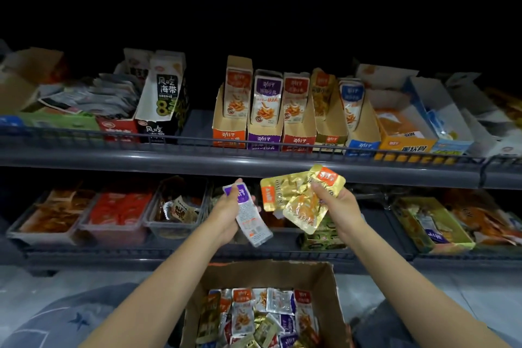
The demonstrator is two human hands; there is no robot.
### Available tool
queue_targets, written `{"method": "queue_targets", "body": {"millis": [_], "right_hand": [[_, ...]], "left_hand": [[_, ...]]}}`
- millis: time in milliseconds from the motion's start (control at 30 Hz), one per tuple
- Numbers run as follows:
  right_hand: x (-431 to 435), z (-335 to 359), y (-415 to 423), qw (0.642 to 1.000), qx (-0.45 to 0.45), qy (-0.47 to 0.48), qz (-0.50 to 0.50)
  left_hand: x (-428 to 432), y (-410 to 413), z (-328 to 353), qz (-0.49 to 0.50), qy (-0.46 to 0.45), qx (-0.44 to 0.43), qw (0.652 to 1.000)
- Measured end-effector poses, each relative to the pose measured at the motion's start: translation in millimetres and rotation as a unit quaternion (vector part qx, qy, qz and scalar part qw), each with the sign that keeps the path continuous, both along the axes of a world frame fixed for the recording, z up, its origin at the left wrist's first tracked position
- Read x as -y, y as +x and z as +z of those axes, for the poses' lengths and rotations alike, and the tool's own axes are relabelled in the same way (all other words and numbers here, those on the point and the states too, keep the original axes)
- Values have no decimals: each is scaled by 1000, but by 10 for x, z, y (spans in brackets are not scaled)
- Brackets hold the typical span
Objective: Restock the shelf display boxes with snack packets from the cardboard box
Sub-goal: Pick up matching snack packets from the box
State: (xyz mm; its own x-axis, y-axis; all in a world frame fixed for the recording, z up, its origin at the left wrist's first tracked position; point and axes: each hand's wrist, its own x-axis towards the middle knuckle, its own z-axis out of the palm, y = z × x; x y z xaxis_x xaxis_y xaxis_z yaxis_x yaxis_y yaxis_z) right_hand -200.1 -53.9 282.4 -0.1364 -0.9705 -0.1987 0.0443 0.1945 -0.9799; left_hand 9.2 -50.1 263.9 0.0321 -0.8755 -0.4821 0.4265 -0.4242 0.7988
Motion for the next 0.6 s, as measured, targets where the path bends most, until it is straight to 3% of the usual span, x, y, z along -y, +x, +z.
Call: {"method": "queue_targets", "body": {"millis": [67,167,267,433,533,600], "right_hand": [[5,13,-18,1000,-3,-17,3],[-38,8,77,998,-31,-13,60],[-87,2,169,988,-54,-2,148],[-151,8,207,954,-107,22,278],[-131,21,190,960,-91,12,265],[-92,47,165,971,-73,-2,227]], "left_hand": [[12,26,-22,-20,23,-65,997],[12,-50,-39,-121,62,-75,988],[46,-83,-26,-157,77,-114,978],[76,-93,25,-144,31,-54,988],[71,-108,8,-115,0,-8,993],[60,-96,-24,-97,-27,69,992]]}}
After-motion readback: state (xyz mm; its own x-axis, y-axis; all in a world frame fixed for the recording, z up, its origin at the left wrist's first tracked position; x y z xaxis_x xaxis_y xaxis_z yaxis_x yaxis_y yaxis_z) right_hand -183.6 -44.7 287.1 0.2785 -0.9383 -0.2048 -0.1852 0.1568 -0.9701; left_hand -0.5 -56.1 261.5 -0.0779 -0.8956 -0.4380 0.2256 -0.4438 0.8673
